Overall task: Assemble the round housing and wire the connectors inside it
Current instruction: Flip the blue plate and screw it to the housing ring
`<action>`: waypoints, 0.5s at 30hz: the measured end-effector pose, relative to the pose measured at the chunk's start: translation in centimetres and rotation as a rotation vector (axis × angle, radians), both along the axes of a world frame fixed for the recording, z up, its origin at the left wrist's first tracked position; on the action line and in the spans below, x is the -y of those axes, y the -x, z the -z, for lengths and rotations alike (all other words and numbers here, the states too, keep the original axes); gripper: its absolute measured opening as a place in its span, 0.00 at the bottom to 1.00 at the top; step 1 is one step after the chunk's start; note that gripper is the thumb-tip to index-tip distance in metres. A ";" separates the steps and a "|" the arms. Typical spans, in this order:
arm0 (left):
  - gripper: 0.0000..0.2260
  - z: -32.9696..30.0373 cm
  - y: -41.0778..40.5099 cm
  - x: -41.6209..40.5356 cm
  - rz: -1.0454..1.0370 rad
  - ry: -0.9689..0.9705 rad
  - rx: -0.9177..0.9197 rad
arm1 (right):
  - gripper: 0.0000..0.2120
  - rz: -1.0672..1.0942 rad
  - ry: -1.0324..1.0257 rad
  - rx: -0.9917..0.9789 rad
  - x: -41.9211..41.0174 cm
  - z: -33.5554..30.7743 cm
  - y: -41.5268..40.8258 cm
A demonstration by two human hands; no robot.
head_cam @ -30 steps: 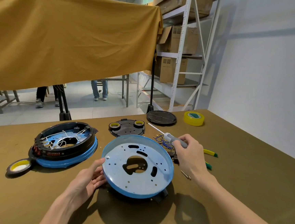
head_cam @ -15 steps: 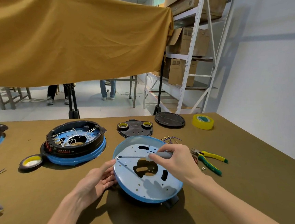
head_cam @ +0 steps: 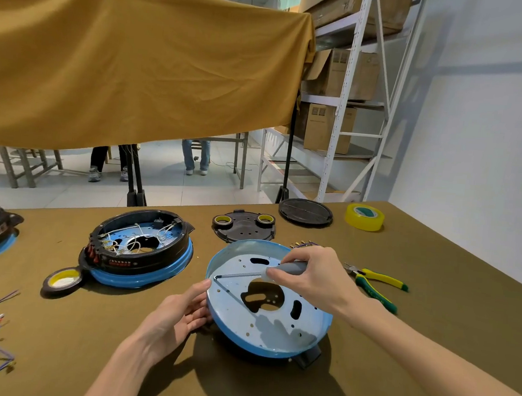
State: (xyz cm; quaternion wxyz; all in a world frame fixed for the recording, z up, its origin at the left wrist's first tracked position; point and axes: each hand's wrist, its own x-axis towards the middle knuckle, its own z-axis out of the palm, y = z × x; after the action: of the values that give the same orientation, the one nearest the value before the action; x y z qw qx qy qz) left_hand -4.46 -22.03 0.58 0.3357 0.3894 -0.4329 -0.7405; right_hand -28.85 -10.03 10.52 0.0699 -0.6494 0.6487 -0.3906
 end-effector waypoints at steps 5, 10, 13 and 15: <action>0.28 0.3 0.0 0.3 0.012 -0.002 0.035 | 0.14 -0.026 -0.067 -0.211 0.6 -2.8 -0.6; 0.32 0.5 0.0 0.4 0.085 0.016 0.126 | 0.13 -0.076 -0.225 -0.533 3.0 -8.3 -2.8; 0.35 0.0 -0.3 0.2 0.160 0.038 0.178 | 0.12 -0.131 -0.340 -0.612 4.4 -10.5 -4.6; 0.35 -0.3 -0.7 0.2 0.214 0.020 0.189 | 0.12 -0.155 -0.388 -0.561 5.0 -11.4 -5.2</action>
State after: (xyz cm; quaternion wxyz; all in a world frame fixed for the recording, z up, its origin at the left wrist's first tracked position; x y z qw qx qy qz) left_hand -3.79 -22.28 0.90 0.2166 0.4055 -0.5090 -0.7277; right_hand -23.65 -15.08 21.88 0.0403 -0.7533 0.6537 -0.0601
